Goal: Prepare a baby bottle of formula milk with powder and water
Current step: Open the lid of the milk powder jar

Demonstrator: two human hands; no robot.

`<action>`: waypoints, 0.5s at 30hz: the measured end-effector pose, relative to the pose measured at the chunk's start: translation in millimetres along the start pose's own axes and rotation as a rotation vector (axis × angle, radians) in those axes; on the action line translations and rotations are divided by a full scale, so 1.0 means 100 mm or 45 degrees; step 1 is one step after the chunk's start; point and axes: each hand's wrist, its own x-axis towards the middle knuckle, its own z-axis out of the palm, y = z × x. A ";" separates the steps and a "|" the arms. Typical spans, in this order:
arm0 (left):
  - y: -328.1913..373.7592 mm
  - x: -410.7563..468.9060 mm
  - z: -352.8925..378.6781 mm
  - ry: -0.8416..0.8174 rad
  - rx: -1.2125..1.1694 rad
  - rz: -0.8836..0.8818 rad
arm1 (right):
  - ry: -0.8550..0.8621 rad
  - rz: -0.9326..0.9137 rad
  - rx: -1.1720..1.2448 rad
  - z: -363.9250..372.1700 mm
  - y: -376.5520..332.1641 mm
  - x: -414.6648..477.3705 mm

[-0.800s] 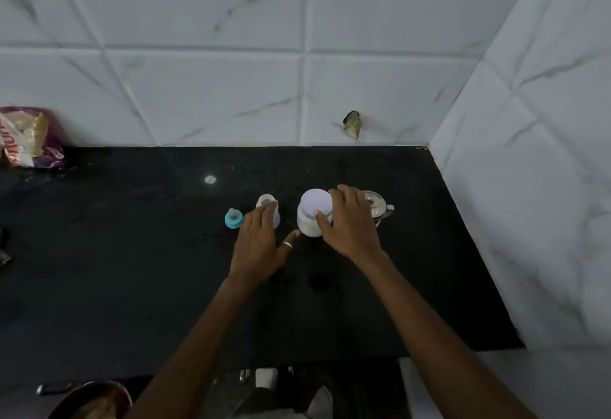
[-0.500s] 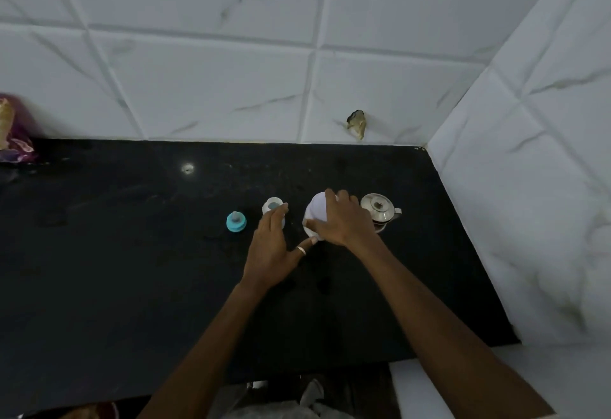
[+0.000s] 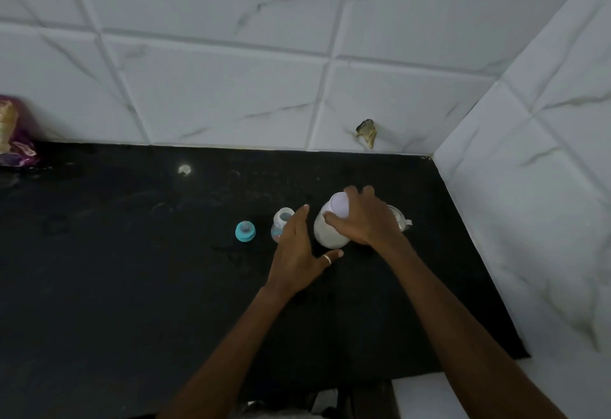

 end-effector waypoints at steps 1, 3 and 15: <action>0.07 0.03 0.00 0.027 0.009 0.018 | 0.001 -0.009 0.022 -0.12 -0.01 -0.02; 0.23 0.10 0.01 0.096 0.001 0.022 | -0.005 -0.029 0.061 -0.36 -0.02 -0.08; 0.90 0.16 -0.07 0.284 -0.205 -0.006 | 0.567 -0.343 -0.082 -0.88 -0.13 -0.38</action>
